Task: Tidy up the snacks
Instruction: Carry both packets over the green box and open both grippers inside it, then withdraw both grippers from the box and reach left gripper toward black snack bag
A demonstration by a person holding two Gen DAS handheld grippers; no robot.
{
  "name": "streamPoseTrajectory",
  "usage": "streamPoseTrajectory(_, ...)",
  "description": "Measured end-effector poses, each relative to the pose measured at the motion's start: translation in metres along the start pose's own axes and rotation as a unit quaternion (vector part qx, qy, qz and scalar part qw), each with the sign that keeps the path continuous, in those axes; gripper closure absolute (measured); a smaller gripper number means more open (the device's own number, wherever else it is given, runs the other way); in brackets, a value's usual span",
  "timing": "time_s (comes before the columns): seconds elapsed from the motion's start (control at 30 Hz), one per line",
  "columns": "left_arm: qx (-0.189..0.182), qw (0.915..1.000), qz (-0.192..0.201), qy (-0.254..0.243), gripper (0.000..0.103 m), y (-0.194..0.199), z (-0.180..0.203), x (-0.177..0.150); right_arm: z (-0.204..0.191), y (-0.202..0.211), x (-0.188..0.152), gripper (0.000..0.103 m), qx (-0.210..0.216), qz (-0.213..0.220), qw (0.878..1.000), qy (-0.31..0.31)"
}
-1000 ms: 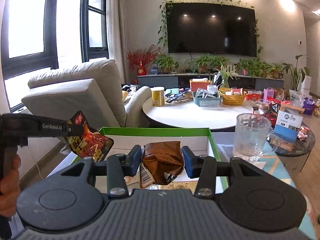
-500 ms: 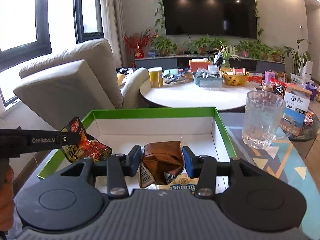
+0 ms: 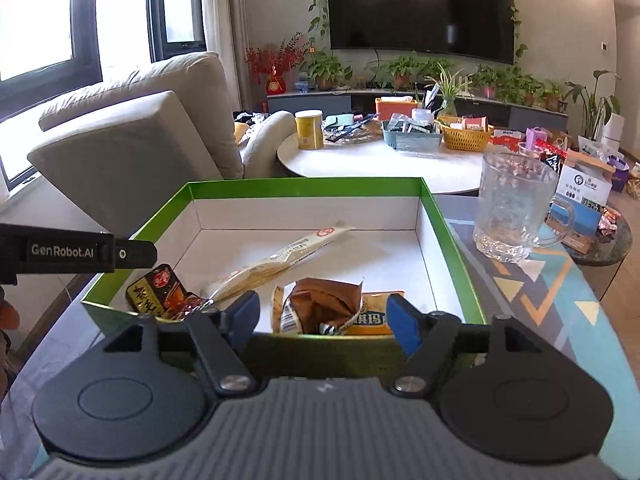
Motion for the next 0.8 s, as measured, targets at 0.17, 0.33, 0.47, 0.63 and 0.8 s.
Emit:
streamPoseTrajectory(0.17, 0.001, 0.9998, 0.016, 0.012, 0.066, 0.023, -0.013, 0.002, -0.004, 0.012, -0.002, 0.060, 0.001, 0.006, 1.000, 0.003)
streamPoseTrajectory(0.33, 0.007, 0.9990, 0.030, 0.031, 0.062, 0.047, -0.035, 0.002, -0.011, 0.022, -0.006, 0.060, 0.004, 0.007, 1.000, 0.008)
streamPoseTrajectory(0.47, 0.019, 0.9989, 0.032, 0.027, 0.061, 0.059, -0.049, -0.006, -0.015, 0.032, -0.011, 0.060, 0.005, 0.009, 1.000, 0.013)
streamPoseTrajectory(0.63, 0.029, 0.9993, 0.011, 0.020, 0.060, 0.065, -0.071, -0.030, -0.019, 0.045, -0.023, 0.060, 0.008, 0.005, 1.000, 0.018)
streamPoseTrajectory(0.8, 0.039, 0.9989, -0.020, 0.019, 0.060, 0.066, -0.089, -0.054, -0.020, 0.053, -0.033, 0.060, 0.008, 0.000, 1.000, 0.018)
Point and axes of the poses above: each gripper's, at about its wrist camera, not at the fingertips, and y roughly against the way its jaws point, z to its right, x to its top, the point moved 9 cm from there along -y, roughly the way its jaws point, and after that the axes turned 14 degrees about y, right-handed, at the moved point
